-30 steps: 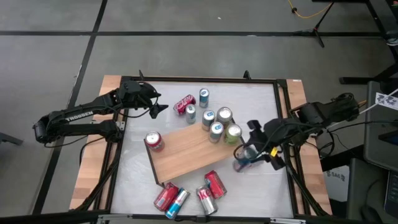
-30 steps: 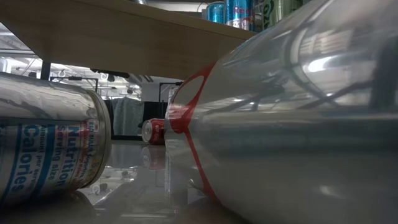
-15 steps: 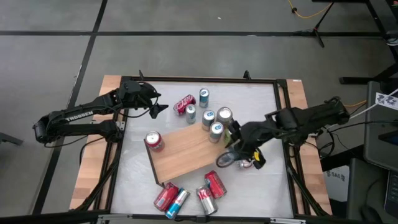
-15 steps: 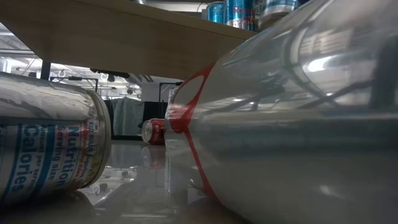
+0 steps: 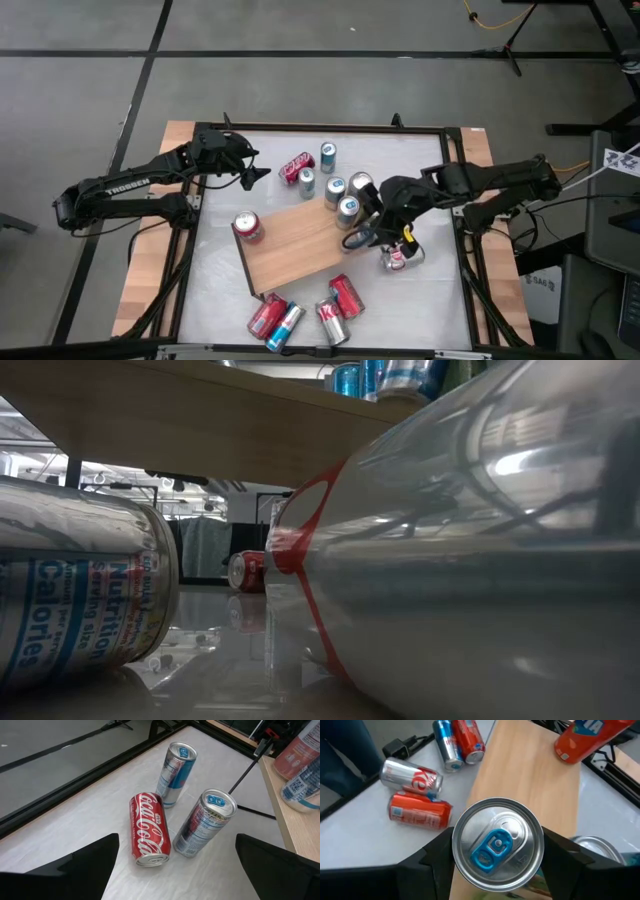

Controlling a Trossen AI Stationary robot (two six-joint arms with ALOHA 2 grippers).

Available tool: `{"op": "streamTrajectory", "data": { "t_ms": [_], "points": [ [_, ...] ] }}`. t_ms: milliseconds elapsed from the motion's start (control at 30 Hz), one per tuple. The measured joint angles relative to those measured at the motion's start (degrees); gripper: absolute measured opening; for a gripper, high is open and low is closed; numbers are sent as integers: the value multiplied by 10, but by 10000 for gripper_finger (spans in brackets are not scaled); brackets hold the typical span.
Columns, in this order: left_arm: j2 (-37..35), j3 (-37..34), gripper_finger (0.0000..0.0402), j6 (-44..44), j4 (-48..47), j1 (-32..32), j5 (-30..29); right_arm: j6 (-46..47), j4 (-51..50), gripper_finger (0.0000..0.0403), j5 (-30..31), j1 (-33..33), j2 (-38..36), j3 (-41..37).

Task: Place canned beverage on shelf
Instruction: Put the blue soda can on the shelf aligned with the other blue soda cans

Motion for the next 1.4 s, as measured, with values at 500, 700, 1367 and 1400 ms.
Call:
{"op": "streamTrajectory", "data": {
  "t_ms": [500,700,1367,1400],
  "points": [
    [0,0,395,0,0,0,0,-28,-38,225,0,0,9,0],
    [0,0,395,0,0,0,0,-29,-37,225,5,0,9,0],
    [0,0,395,0,0,0,0,-23,-37,225,6,0,9,0],
    [0,0,395,0,0,0,0,-22,-37,227,6,0,9,0]
  ]
}}
